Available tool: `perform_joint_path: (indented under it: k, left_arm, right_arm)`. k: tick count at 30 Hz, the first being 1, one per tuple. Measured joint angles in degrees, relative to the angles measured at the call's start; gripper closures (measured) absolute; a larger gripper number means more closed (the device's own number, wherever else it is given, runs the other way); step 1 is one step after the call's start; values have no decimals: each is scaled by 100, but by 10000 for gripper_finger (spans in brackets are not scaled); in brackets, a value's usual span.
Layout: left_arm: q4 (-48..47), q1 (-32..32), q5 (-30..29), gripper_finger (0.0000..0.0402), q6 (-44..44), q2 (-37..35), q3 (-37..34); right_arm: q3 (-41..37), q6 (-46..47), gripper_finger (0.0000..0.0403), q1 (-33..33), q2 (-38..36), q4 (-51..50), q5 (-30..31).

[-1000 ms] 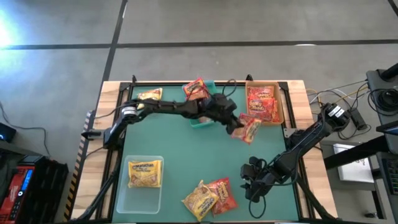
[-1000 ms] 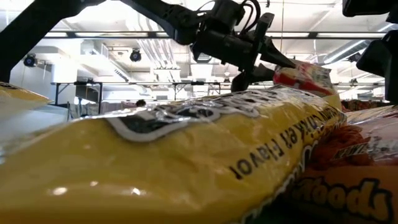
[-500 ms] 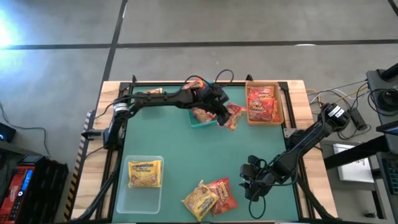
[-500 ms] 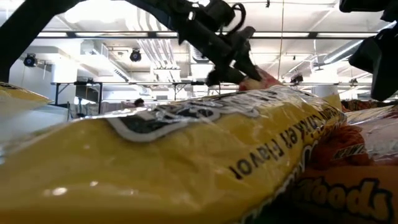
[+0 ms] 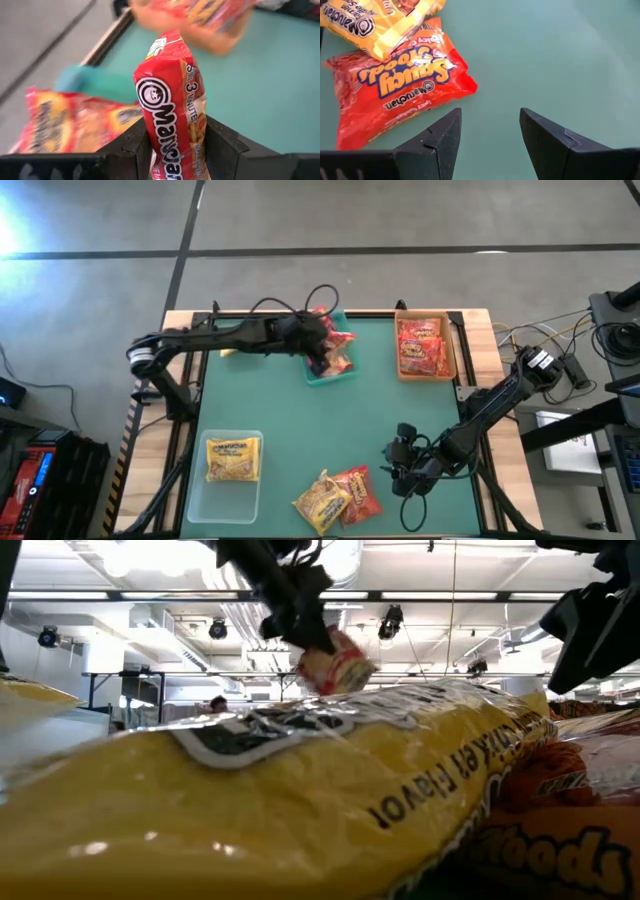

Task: Sort Maruchan noodles
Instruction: Put the red noodle pack into the green bin

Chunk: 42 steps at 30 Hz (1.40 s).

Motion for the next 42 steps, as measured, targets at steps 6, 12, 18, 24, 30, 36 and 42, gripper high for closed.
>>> perform_joint_path:
  k: [6, 12, 18, 24, 30, 36, 42]
  left_arm:
    - [1046, 66, -33, 276, 395, -171, -1004]
    - [1573, 72, -28, 276, 519, -96, -1519]
    - [1689, 72, 160, 276, 598, -13, -1733]
    - [1699, 66, 483, 276, 581, 185, -1694]
    - [1500, 66, 313, 274, 837, 172, -1683]
    - [1418, 79, -770, 243, 1231, 176, -1690]
    - [1060, 84, -851, 210, 1391, 159, -1601]
  right_arm:
    - [0, 29, 211, 0, 0, 29, 256]
    - [-2, 341, 211, 0, -1, 41, 257]
    - [-2, 396, 211, 0, -2, 42, 259]
    - [-4, 458, 211, 0, -2, 40, 392]
    - [-4, 745, 211, 0, -2, 42, 396]
    - [-6, 1209, 211, 0, -2, 41, 396]
    - [-7, 1357, 211, 0, -2, 40, 401]
